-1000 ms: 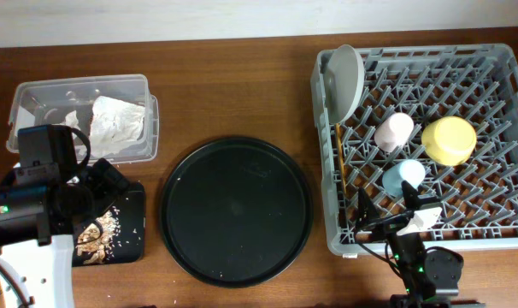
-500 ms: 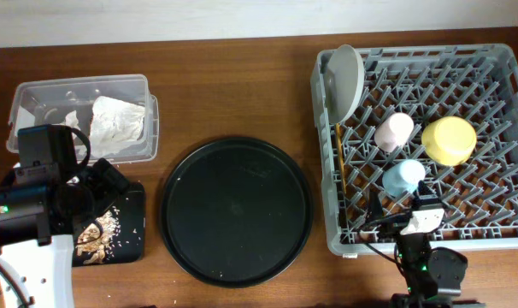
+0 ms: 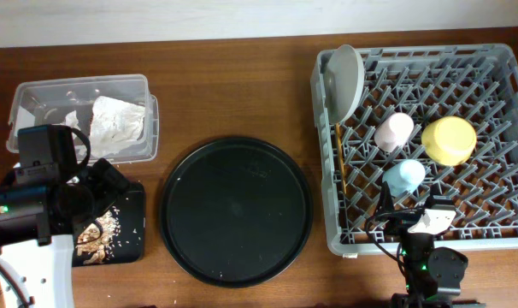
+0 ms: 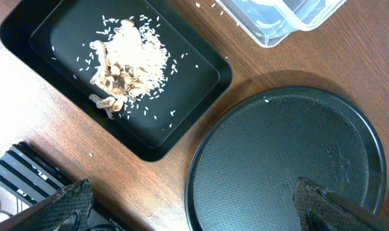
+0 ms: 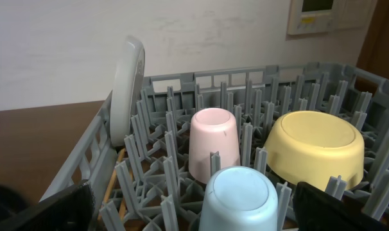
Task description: Sort waste into correct bins and load items into the dishwasher rack
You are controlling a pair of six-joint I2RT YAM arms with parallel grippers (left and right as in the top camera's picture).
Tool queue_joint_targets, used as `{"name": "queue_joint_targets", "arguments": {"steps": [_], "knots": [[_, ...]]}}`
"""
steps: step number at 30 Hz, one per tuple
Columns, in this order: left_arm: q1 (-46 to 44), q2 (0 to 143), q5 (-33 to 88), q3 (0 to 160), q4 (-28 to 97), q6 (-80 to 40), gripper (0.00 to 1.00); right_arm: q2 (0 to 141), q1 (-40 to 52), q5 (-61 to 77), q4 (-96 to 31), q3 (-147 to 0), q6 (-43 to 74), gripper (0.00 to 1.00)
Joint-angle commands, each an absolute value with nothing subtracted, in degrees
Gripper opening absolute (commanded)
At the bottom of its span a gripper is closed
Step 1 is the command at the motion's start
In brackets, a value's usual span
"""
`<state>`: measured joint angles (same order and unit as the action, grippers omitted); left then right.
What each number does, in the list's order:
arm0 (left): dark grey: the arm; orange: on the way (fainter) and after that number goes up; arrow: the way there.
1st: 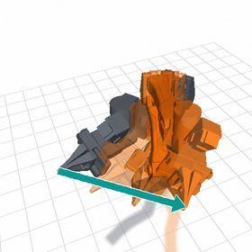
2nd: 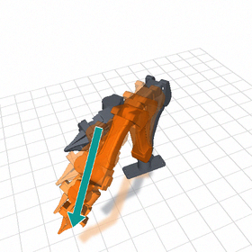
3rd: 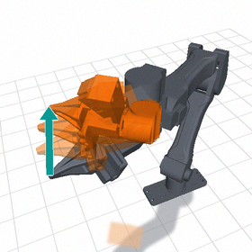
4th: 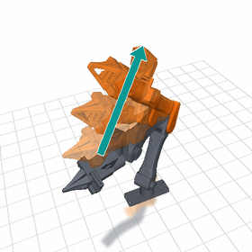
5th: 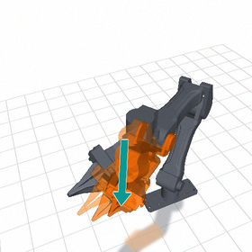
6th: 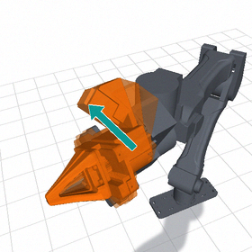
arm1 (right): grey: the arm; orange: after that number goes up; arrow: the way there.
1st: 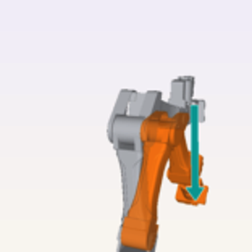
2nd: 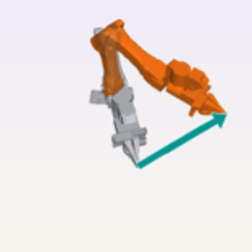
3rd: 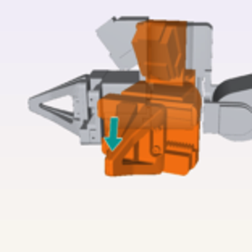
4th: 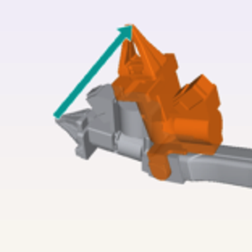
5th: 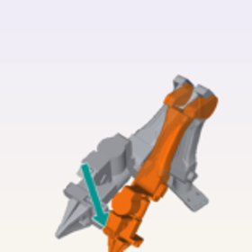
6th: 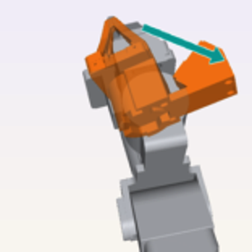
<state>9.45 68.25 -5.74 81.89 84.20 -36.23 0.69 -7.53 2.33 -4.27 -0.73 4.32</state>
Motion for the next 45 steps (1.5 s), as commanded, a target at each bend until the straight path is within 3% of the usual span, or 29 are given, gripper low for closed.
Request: {"name": "queue_joint_targets", "arguments": {"steps": [1, 12, 19, 24, 30, 37, 45], "knots": [[9.7, 67.9, -5.3, 82.3, 84.1, -36.0, 0.99, 0.2, -7.9, 1.2, -4.5, -0.3, 4.8, 0.99], [9.7, 67.9, -5.3, 82.3, 84.1, -36.0, 0.99, 0.2, -7.9, 1.2, -4.5, -0.3, 4.8, 0.99], [8.6, 65.4, -4.2, 77.5, 83.7, -29.2, 0.99, 0.2, -7.9, 1.2, -4.5, -0.3, 4.8, 0.99], [2.5, 51.0, 2.9, 52.7, 56.3, -12.4, 0.99, 0.2, -7.9, 1.2, -4.5, -0.3, 4.8, 0.99], [0.5, 24.9, 7.4, 17.0, 23.8, -11.7, 0.99, 0.2, -7.9, 1.2, -4.5, -0.3, 4.8, 0.99], [0.5, 12.9, 10.2, 4.9, 5.6, -11.6, 0.99, 0.2, -7.9, 1.2, -4.5, -0.3, 4.8, 0.99], [0.5, 2.8, 10.3, 0.5, 3.6, -8.6, 0.99, 0.2, -7.9, 1.2, -4.5, -0.3, 4.8, 0.99]]}}
